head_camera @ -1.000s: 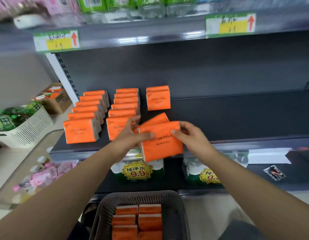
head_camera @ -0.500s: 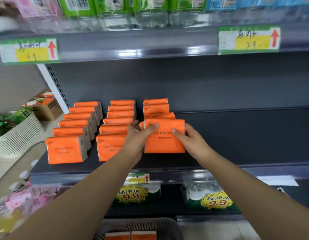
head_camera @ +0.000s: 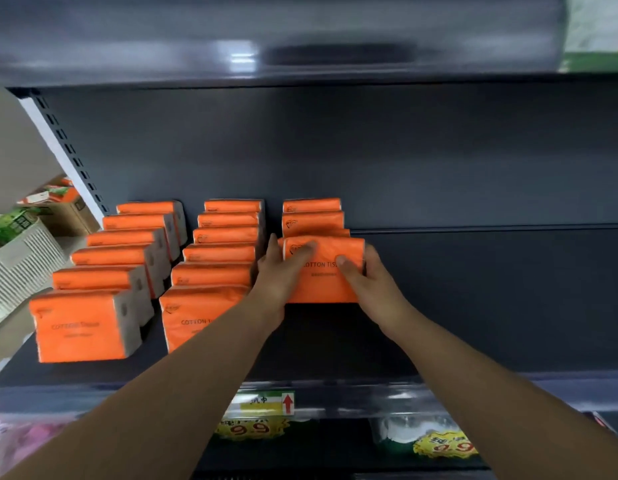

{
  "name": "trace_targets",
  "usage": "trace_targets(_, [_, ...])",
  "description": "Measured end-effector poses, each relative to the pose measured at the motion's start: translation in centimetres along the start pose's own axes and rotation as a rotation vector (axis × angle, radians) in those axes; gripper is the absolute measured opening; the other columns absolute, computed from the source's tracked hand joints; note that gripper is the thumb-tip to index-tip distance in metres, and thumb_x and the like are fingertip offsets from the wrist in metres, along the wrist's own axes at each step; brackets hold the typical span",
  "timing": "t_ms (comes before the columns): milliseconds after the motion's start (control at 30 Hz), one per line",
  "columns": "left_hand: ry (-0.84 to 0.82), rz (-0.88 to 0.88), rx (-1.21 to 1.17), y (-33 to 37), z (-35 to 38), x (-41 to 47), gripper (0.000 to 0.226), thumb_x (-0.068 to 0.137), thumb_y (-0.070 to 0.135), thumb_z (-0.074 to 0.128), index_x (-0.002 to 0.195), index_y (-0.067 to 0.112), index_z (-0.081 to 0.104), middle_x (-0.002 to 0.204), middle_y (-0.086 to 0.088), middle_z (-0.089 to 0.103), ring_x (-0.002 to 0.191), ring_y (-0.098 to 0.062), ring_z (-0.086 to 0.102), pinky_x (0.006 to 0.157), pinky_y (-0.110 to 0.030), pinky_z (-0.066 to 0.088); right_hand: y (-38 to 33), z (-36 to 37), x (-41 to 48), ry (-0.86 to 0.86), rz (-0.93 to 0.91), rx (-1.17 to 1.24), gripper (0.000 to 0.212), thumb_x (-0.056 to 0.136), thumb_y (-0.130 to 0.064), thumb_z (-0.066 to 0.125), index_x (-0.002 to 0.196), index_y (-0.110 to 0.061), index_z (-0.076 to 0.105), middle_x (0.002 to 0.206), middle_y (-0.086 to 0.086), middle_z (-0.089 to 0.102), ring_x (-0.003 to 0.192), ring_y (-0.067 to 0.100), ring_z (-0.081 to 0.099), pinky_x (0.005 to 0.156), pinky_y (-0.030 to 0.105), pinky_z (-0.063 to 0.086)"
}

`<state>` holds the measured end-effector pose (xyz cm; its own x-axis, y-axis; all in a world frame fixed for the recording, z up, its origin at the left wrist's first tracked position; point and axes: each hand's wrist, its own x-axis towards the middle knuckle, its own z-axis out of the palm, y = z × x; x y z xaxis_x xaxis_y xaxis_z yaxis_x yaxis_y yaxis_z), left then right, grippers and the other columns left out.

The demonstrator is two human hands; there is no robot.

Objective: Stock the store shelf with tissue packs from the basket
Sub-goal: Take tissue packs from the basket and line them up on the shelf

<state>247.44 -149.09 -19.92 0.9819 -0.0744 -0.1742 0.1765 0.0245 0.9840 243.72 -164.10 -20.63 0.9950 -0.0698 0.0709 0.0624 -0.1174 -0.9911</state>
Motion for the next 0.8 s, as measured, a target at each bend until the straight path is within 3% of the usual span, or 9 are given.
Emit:
trace_targets(100, [-0.012,0.026,-0.022,0.0,0.6,0.8,0.066,0.09,0.036,0.062,0.148,0.03,0.031,0.14,-0.001,0.051,0.121,-0.021,0.053,0.104,-0.046,0.044,0.6,0.1,1.2,0.014,-0.015,-0.008,0.027,0.097,-0.027,0.051,0.121,-0.03,0.04,0.115,-0.005,0.056,0.098,0.001,0.058,0.07,0.013,0.046])
trace_targets(233, [-0.024,0.072,-0.031,-0.3,1.1,1.5,0.04,0.093,0.028,0.058,0.132,0.034,0.048,0.116,0.005,0.065,0.106,-0.015,0.062,0.09,-0.038,0.051,1.6,0.2,2.2,0.023,-0.023,-0.016,0.041,0.097,-0.026,0.051,0.135,-0.026,0.036,0.129,0.004,0.05,0.115,0.015,0.054,0.087,0.025,0.048])
trace_targets(300, [-0.013,0.099,-0.028,-0.5,1.1,1.8,0.036,0.094,0.026,0.057,0.128,0.035,0.05,0.109,0.009,0.065,0.1,-0.01,0.062,0.08,-0.031,0.051,1.9,0.4,2.5,0.014,-0.04,-0.01,0.039,0.097,-0.026,0.051,0.132,-0.031,0.035,0.131,0.003,0.051,0.116,0.014,0.054,0.086,0.023,0.047])
trace_targets(433, [0.008,0.114,-0.039,-0.7,1.1,2.3,0.034,0.094,0.025,0.057,0.125,0.037,0.051,0.109,0.01,0.065,0.1,-0.007,0.061,0.078,-0.029,0.049,2.3,0.7,3.1,0.016,-0.046,-0.015,0.035,0.097,-0.024,0.05,0.122,-0.042,0.033,0.13,0.002,0.051,0.116,0.013,0.053,0.085,0.02,0.045])
trace_targets(633, [0.028,0.053,-0.062,-1.2,0.9,2.6,0.021,0.093,0.03,0.059,0.1,0.049,0.051,0.104,0.015,0.061,0.096,-0.005,0.058,0.076,-0.028,0.046,2.7,0.8,3.7,0.011,-0.006,-0.054,0.042,0.097,-0.028,0.051,0.133,-0.034,0.032,0.132,0.003,0.049,0.118,0.015,0.051,0.088,0.025,0.044])
trace_targets(800, [0.043,-0.012,-0.12,-2.0,0.6,2.3,0.017,0.092,0.029,0.061,0.102,0.04,0.053,0.102,0.01,0.063,0.093,-0.007,0.06,0.071,-0.028,0.047,2.9,0.8,3.6,0.019,0.061,-0.042,0.051,0.094,-0.033,0.056,0.137,-0.03,0.03,0.126,-0.005,0.049,0.11,0.009,0.051,0.076,0.017,0.04])
